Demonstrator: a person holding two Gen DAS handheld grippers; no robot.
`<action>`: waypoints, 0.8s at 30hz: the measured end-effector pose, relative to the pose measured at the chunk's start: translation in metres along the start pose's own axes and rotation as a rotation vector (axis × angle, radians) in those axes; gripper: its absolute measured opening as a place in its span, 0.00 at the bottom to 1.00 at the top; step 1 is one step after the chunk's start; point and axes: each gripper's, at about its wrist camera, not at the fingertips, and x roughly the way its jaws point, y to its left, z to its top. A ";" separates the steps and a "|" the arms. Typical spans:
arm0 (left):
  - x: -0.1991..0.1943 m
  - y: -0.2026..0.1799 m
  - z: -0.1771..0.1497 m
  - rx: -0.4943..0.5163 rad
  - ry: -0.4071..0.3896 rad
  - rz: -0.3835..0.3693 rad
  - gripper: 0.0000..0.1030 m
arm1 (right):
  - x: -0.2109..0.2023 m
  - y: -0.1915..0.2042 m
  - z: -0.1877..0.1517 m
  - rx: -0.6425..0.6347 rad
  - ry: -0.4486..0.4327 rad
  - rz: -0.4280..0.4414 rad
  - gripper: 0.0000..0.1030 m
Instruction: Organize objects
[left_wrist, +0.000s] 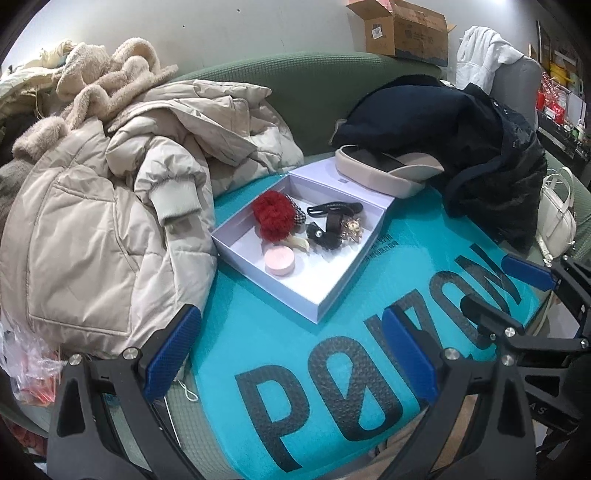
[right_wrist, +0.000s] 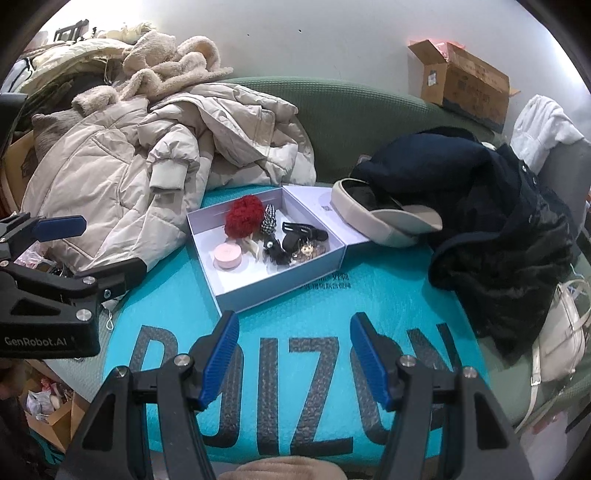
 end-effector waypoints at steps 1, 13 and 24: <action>0.000 -0.001 -0.001 -0.001 0.000 -0.002 0.95 | 0.000 -0.001 -0.001 0.001 0.002 -0.002 0.61; 0.005 -0.006 -0.008 0.006 0.020 0.005 0.95 | -0.005 -0.003 -0.005 -0.007 0.002 -0.014 0.61; 0.006 -0.004 -0.012 0.005 0.032 0.000 0.95 | -0.006 0.000 -0.007 -0.023 0.014 -0.020 0.61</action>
